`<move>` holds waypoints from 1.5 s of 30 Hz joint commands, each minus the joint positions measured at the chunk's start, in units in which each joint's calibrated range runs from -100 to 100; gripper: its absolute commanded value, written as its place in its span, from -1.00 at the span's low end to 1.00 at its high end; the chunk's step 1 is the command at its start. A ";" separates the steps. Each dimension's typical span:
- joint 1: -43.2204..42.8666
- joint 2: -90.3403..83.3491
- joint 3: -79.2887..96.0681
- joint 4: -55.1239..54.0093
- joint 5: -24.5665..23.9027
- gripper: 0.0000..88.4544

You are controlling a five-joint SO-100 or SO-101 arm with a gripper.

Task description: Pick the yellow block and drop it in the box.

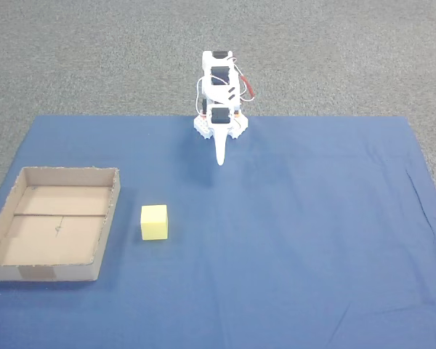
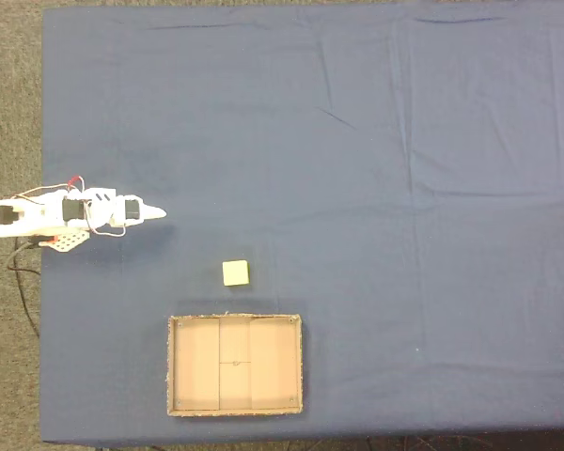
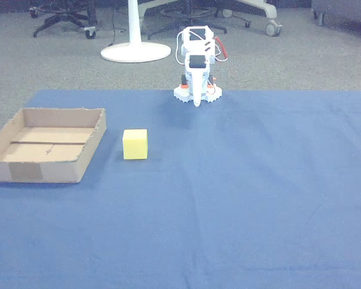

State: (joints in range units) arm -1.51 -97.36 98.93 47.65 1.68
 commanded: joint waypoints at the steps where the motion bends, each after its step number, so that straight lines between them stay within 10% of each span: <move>1: -0.02 -0.28 0.89 0.18 0.15 -1.00; 23: -0.26 -0.28 0.89 -0.07 0.63 -1.00; 26: 0.84 1.07 -0.92 -0.48 -0.24 -0.54; 30: 8.08 22.85 -24.27 4.48 -1.37 -0.04; 33: 14.06 47.59 -49.70 15.64 7.33 0.09; 45: 17.99 110.15 -109.61 24.32 12.65 0.23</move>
State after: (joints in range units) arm 15.66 3.07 2.35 67.79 13.70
